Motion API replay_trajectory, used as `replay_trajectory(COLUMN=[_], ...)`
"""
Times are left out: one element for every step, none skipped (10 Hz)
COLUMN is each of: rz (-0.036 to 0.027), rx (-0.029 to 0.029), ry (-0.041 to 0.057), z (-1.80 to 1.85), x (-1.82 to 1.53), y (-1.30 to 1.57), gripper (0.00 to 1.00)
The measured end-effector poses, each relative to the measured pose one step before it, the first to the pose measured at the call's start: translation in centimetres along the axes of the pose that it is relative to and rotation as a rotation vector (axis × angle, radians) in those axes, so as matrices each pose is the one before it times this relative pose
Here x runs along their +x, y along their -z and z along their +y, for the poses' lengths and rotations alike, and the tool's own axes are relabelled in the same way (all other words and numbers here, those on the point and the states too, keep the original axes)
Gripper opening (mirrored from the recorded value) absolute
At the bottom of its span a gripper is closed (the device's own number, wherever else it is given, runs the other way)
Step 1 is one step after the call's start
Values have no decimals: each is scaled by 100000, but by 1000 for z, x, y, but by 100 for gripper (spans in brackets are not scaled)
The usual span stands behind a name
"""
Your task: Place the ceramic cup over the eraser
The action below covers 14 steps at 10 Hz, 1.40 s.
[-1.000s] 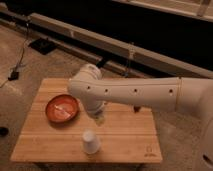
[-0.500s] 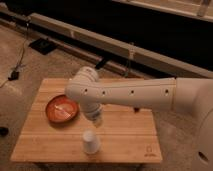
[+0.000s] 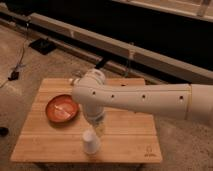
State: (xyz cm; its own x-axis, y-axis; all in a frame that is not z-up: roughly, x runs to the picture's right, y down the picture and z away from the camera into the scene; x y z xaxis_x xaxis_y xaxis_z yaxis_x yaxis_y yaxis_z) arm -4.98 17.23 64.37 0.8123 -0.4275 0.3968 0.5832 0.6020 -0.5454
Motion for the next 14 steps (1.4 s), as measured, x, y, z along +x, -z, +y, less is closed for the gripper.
replay_trajectory(rz=[-318,367,526,468,-57,82,145,137,320,-256,210,87,991,890], rx=[2389,2573,2946,747,91,-103,-236,-484,-998,-905,-1181,-854,-1203,-596], ry=[3238,2554,3016,1613,1622,1705,966,686,1396,600,582,640,244,50], z=[233,106,214,-33,-74,-241,-248,-260,-477,-302,-189,-221,-191,-180], x=[-759,-684,-785,-357,-551,-492,-248,-153,-229,-143,89,-30,127,128], y=[-150,-120,-502,-468,-663,-819,-580,-655,-1151,-714,-732,-503,-533,-302], gripper=[80,80,80,80,80,80,80,80,80,80,80,80,80,80])
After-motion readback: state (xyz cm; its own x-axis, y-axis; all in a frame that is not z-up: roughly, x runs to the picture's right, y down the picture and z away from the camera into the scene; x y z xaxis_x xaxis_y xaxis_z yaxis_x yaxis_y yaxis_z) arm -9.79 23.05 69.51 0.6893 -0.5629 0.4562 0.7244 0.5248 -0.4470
